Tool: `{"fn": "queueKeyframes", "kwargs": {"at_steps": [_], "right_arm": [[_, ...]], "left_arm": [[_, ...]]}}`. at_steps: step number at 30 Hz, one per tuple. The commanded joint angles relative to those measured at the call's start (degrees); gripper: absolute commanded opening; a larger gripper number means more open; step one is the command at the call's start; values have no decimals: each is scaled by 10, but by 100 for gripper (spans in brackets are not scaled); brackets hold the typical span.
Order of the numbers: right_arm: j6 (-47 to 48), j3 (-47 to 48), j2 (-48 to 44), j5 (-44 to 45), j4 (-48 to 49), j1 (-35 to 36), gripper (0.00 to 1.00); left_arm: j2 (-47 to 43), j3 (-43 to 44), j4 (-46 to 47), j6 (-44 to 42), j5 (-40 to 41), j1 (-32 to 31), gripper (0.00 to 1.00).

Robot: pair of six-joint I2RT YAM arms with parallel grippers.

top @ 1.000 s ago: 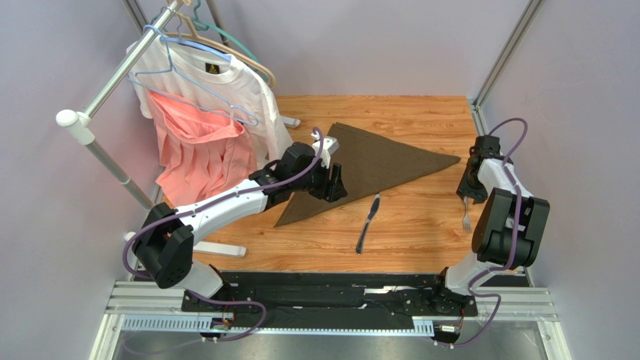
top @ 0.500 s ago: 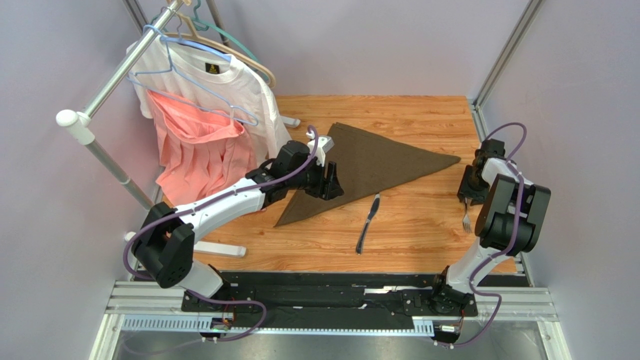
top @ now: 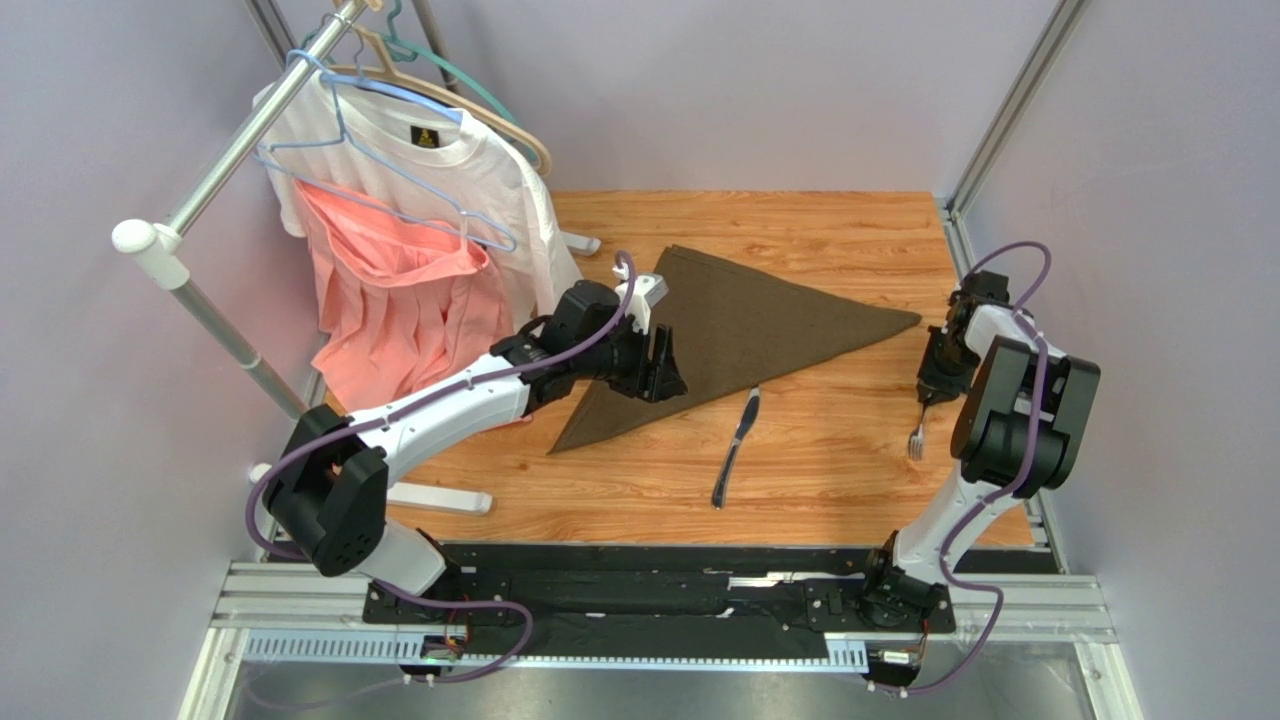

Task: Fold the napkin, place the utensils inside, and roll it up
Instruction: Grab a utensil with the right arm, then place the utensil onto the napkin

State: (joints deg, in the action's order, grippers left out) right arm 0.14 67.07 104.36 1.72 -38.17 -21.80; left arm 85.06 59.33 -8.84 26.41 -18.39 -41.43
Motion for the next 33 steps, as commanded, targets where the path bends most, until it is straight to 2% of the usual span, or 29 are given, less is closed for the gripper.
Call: {"fn": "queueKeyframes", "kwargs": {"at_steps": [1, 5, 10, 13, 16, 21, 26, 29, 33], "right_arm": [[-32, 17, 25, -7, -21, -3, 10], [-55, 28, 20, -9, -42, -2, 0], [-101, 35, -5, -48, -78, -2, 0], [-162, 48, -41, -68, -101, 3, 0], [-249, 54, -92, -86, -104, 34, 0], [-412, 97, -120, -24, -110, 170, 0], [-547, 173, -49, 41, -104, 306, 0], [-609, 261, 27, 78, -127, 363, 0], [-679, 368, 123, 114, -196, 403, 0]], "left_arm": [[-36, 43, -39, 8, -21, 2, 63], [-66, 67, -96, 0, -22, 2, 63], [-99, 107, -152, -29, -44, 6, 63], [-101, 137, -198, -60, -62, 16, 63], [-107, 156, -242, -90, -60, 35, 63], [-127, 163, -256, -114, -50, 56, 63], [-140, 130, -241, -119, -40, 60, 63], [-148, 116, -232, -116, -53, 68, 63], [-157, 106, -228, -109, -63, 76, 63]]}}
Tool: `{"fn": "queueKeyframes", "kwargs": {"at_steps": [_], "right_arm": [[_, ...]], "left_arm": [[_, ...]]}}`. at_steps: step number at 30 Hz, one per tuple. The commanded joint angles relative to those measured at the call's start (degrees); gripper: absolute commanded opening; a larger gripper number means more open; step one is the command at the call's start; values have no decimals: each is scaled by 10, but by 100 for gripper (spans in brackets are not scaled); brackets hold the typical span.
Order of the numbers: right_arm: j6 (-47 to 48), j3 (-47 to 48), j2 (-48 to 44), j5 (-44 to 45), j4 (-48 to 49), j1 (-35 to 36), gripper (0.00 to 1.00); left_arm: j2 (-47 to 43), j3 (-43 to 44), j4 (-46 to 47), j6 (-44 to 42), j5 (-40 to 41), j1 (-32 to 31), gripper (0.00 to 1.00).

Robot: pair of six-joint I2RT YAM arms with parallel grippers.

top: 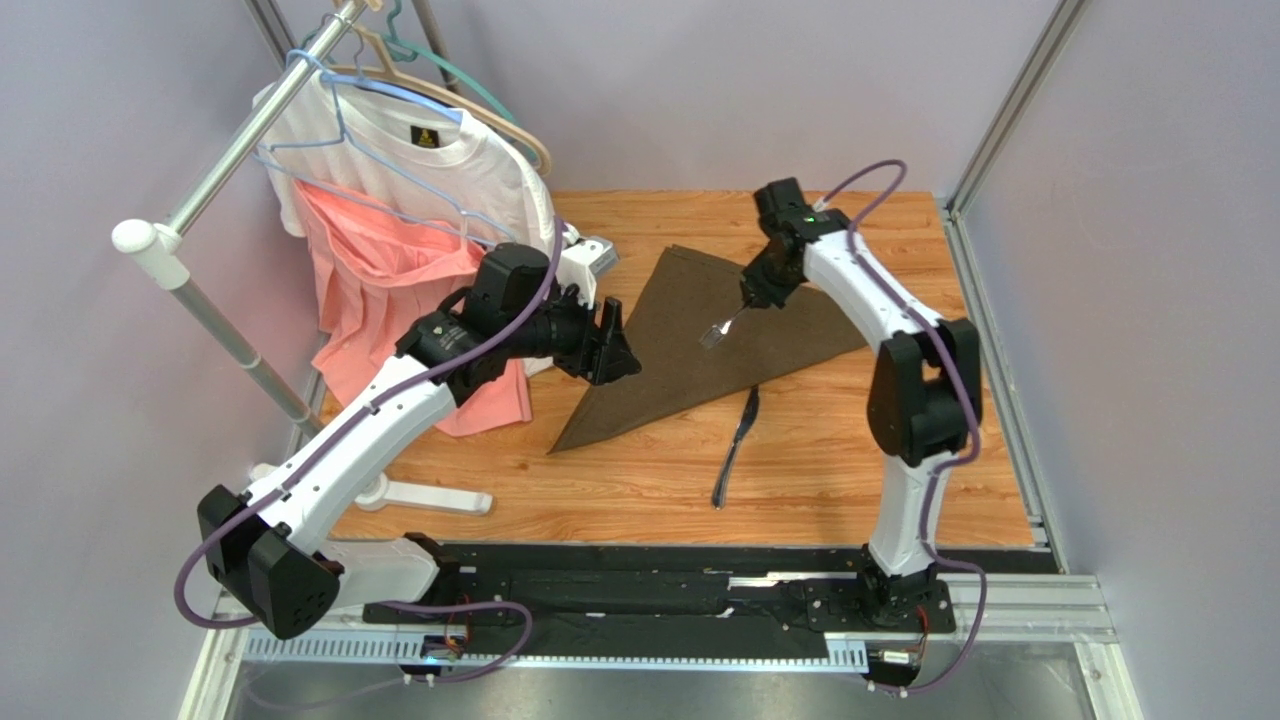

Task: Fold the napkin, place the utensils inside, and roll it up
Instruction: Place the utensil onto the napkin

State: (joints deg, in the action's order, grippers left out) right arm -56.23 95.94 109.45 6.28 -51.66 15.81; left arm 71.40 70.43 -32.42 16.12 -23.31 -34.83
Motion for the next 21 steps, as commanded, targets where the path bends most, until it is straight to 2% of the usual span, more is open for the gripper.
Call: {"fn": "queueKeyframes", "kwargs": {"at_steps": [1, 6, 11, 19, 21], "right_arm": [[-148, 108, 87, 77, -71, 39, 0], [-237, 133, 138, 109, -101, 65, 0], [-291, 137, 147, 125, -129, 77, 0], [-295, 204, 205, 124, -208, 78, 0], [-295, 193, 207, 121, -209, 77, 0]], "left_arm": [[-21, -6, 10, -6, -16, 14, 63], [-28, -16, 20, 3, -31, 27, 63], [-35, -21, 25, 8, -38, 29, 63], [-42, -25, 28, 10, -46, 30, 63], [-46, -25, 29, 9, -46, 30, 63]]}}
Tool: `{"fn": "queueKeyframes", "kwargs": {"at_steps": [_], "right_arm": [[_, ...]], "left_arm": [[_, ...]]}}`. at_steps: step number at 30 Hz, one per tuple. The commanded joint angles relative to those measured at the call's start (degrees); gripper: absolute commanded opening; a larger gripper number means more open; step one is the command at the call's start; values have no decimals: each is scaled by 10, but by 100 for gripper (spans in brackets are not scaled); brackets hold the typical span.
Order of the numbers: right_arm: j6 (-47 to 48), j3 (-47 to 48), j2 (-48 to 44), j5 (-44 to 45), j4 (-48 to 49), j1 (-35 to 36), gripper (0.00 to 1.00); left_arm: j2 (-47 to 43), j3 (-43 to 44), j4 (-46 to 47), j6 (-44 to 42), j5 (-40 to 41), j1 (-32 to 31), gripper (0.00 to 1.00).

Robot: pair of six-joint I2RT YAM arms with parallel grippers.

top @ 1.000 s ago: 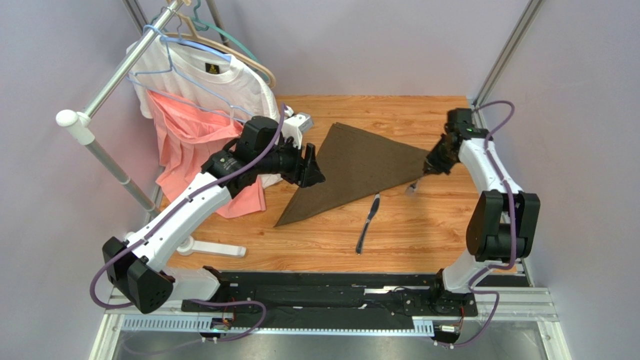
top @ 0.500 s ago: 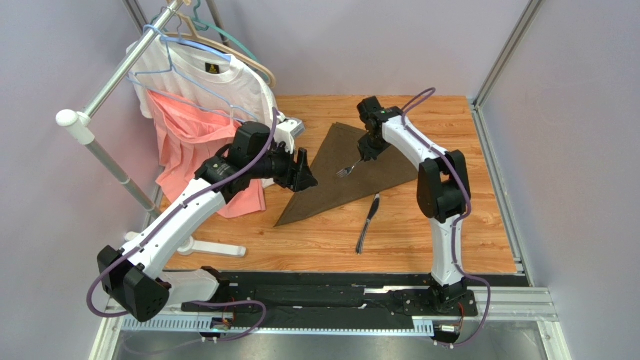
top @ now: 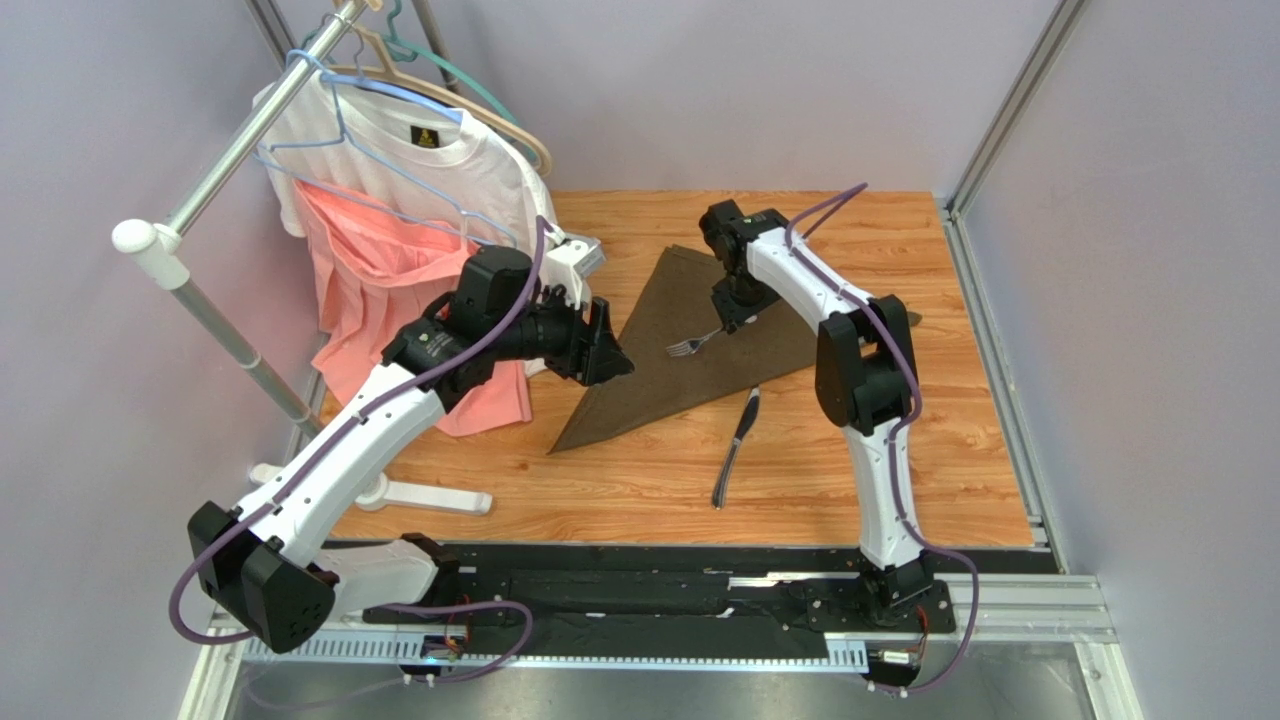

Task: Fold the napkin, place the utensils inside, and roll it up
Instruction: Place the utensil onto the napkin

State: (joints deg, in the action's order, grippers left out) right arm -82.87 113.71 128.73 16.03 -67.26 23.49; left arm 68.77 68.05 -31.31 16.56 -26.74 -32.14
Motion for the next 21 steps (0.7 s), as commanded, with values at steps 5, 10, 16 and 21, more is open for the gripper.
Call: {"fn": "queueKeyframes", "kwargs": {"at_steps": [5, 10, 16, 21], "right_arm": [[-30, -30, 6, 18, -34, -1, 0], [-32, -29, 13, 13, -30, -3, 0], [-36, -26, 23, -2, -30, -3, 0], [-39, -35, 28, -12, -26, -5, 0]], "left_arm": [[-20, -3, 17, 7, -12, 3, 63], [-18, -3, 19, 8, -15, 3, 63], [-16, -2, 18, 7, -15, 3, 63], [-19, -4, 16, 7, -14, 3, 65]]}}
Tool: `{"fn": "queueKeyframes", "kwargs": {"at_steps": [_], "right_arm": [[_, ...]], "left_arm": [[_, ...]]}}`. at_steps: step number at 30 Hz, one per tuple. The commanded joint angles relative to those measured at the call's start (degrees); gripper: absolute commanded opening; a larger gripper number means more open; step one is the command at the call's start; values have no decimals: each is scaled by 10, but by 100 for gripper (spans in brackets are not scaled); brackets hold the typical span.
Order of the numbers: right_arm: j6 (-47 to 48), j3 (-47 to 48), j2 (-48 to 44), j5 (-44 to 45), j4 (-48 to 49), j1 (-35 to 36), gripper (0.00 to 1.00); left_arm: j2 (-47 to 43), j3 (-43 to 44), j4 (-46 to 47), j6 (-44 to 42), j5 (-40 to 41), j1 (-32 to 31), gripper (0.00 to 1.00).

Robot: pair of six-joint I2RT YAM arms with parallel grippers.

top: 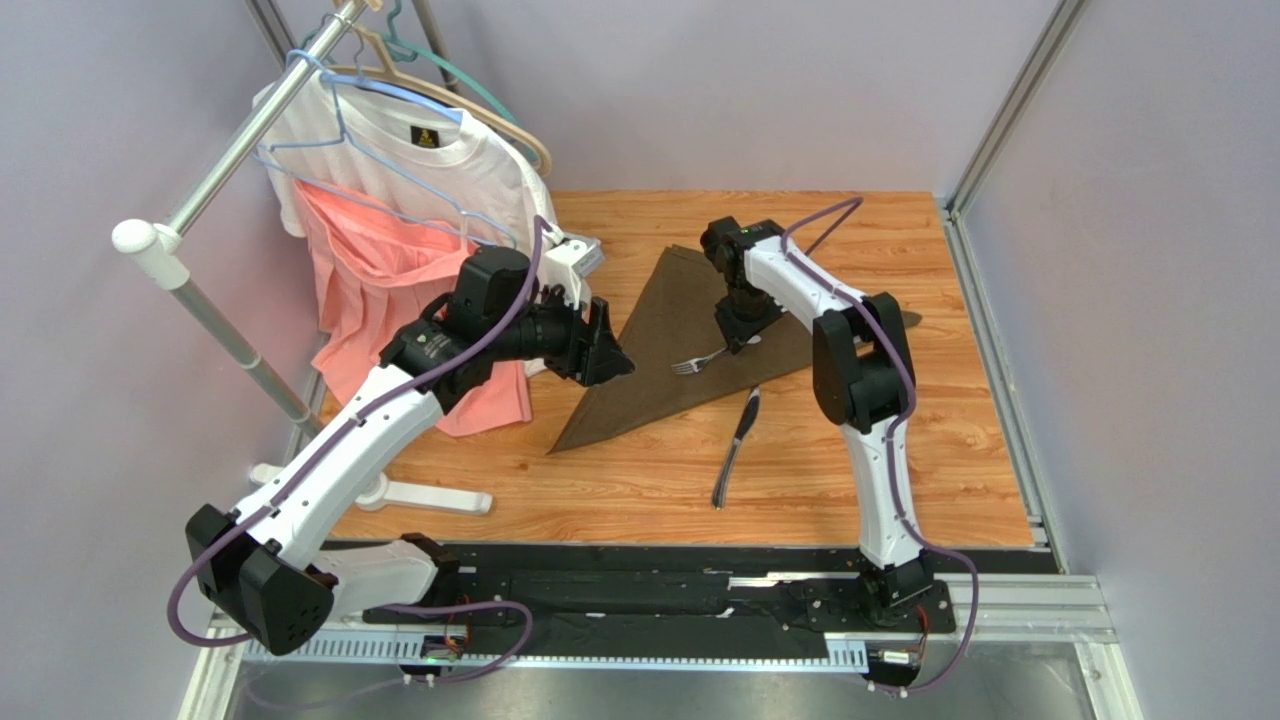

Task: Fold the napkin, place the utensils inside, and roll it up
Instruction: Place the utensil onto the napkin

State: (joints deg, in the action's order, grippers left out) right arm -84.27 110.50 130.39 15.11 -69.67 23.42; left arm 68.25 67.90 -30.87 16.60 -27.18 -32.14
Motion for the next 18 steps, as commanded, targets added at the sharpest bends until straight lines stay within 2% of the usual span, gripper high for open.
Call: {"fn": "queueKeyframes", "kwargs": {"at_steps": [1, 9, 18], "right_arm": [[-25, -4, 11, -3, -2, -5, 1], [-32, -12, 5, -2, -6, -7, 6], [-38, -40, -7, 0, 1, -9, 6]], "left_arm": [[-13, -3, 13, 6, -9, 3, 65], [-15, -3, 13, 6, -9, 3, 69], [-16, -3, 13, 7, -11, 4, 69]]}}
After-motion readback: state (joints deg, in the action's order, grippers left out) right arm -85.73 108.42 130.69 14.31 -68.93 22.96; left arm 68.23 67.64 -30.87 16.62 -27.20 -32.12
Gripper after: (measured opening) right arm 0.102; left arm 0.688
